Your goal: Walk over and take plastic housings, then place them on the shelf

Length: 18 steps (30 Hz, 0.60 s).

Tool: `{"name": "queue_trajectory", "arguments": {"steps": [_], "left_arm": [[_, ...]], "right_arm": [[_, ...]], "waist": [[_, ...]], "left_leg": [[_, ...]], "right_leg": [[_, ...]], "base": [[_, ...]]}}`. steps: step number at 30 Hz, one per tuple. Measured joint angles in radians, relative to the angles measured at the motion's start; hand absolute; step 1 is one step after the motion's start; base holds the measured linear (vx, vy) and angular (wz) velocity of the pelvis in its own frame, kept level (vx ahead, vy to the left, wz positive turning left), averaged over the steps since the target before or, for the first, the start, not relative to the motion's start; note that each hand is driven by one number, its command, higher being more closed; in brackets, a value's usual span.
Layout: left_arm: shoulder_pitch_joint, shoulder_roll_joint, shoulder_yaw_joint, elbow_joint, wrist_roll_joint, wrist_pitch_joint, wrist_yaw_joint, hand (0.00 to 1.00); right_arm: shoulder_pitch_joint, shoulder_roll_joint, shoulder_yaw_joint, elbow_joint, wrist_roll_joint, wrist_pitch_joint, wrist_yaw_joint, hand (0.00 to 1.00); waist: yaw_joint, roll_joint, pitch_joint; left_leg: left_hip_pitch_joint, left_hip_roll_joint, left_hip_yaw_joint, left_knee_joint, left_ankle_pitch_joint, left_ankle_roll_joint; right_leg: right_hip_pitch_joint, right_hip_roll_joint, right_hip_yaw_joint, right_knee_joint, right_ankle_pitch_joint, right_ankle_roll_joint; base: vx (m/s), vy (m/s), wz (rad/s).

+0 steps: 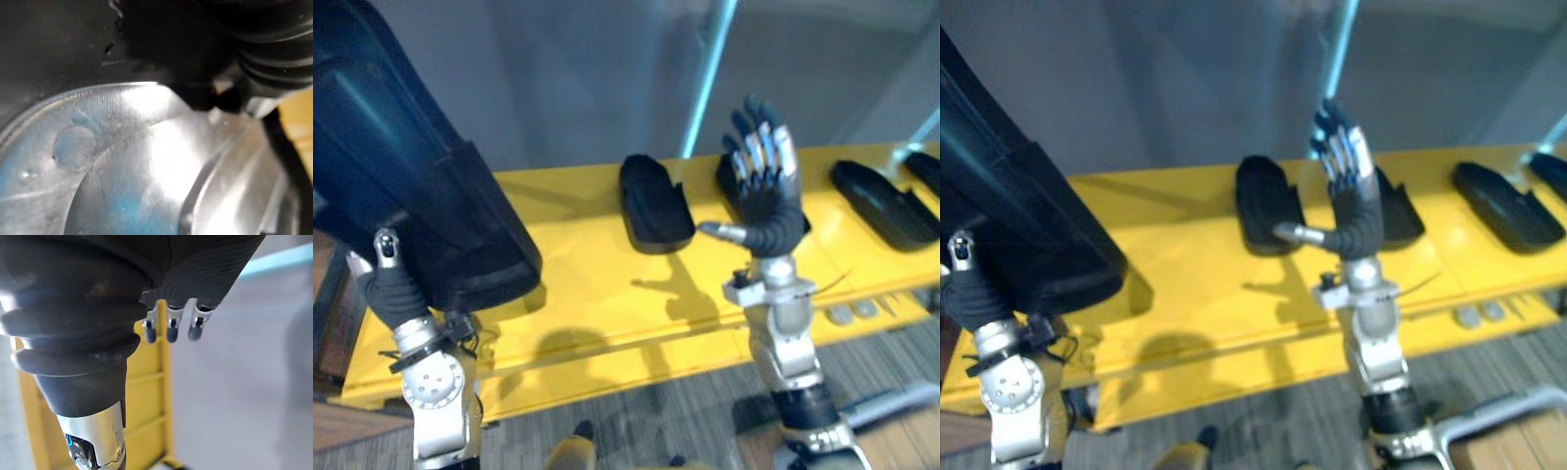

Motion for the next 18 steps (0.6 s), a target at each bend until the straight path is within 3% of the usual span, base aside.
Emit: {"name": "queue_trajectory", "arguments": {"steps": [2, 4, 5, 10, 12, 14, 16, 18], "left_arm": [[0.011, -0.012, -0.013, 0.001, -0.001, -0.011, -0.042, 1.00], [0.011, -0.012, -0.041, 0.001, -0.018, -0.026, -0.051, 1.00], [0.011, -0.011, -0.060, 0.001, -0.021, -0.038, -0.053, 1.00], [0.011, 0.002, -0.081, 0.005, -0.019, -0.050, -0.051, 1.00], [0.010, 0.003, -0.089, 0.035, -0.011, -0.050, -0.059, 1.00], [0.010, 0.004, -0.091, 0.049, 0.016, -0.050, -0.061, 1.00], [0.006, 0.018, -0.112, 0.063, 0.022, -0.050, -0.076, 1.00], [-0.021, 0.050, -0.132, 0.082, 0.025, -0.047, -0.103, 1.00]], "right_arm": [[0.025, 0.001, -0.004, -0.004, -0.014, 0.035, 0.000, 0.00], [0.041, -0.004, -0.010, -0.005, -0.032, 0.042, 0.002, 0.00], [0.049, -0.011, -0.013, -0.005, -0.032, 0.042, 0.015, 0.00], [0.060, -0.002, -0.009, -0.029, -0.033, 0.037, 0.060, 0.00], [0.088, 0.006, -0.003, -0.033, -0.035, 0.035, 0.038, 0.00], [0.100, 0.013, 0.012, -0.033, -0.049, 0.035, 0.010, 0.00], [0.138, 0.018, 0.010, -0.043, -0.087, 0.035, -0.022, 0.00], [0.220, 0.039, -0.001, -0.075, -0.132, 0.035, -0.064, 0.00]], "waist": [[-0.016, 0.021, -0.008], [-0.031, 0.035, -0.017], [-0.037, 0.051, -0.028], [-0.043, 0.015, -0.029], [-0.070, 0.013, -0.027], [-0.069, 0.020, -0.022], [-0.084, 0.024, -0.018], [-0.103, 0.020, -0.021]], "left_leg": [[0.001, 0.088, 0.251, -0.012, 0.017, 0.067], [0.004, 0.119, 0.334, -0.019, 0.074, 0.067], [0.003, 0.118, 0.350, -0.033, 0.101, 0.048], [0.019, 0.084, 0.334, -0.081, 0.129, 0.049], [0.021, 0.064, 0.296, -0.095, 0.135, 0.055], [0.015, 0.063, 0.286, -0.043, 0.082, 0.060], [0.018, 0.057, 0.305, 0.016, 0.037, 0.040], [0.028, 0.018, 0.332, 0.006, 0.018, 0.050]], "right_leg": [[0.058, 0.020, -0.116, -0.001, -0.023, -0.036], [0.068, 0.026, -0.168, 0.017, -0.034, -0.052], [0.063, 0.022, -0.184, 0.046, -0.046, -0.062], [0.049, -0.014, -0.183, 0.084, -0.085, -0.048], [0.045, -0.034, -0.172, 0.087, -0.084, -0.047], [0.031, -0.055, -0.133, 0.087, -0.080, -0.038], [0.032, -0.077, -0.090, 0.079, -0.064, -0.004], [0.028, -0.120, -0.061, 0.083, -0.054, 0.028]], "base": [[0.07, -0.289, 1.42], [0.08, -0.145, 1.04], [0.05, -0.026, 0.68], [0.01, 0.004, 0.13], [-0.05, 0.072, 0.01], [-0.06, 0.193, -0.59], [-0.05, 0.241, -0.71], [-0.06, 0.303, -0.33]]}}
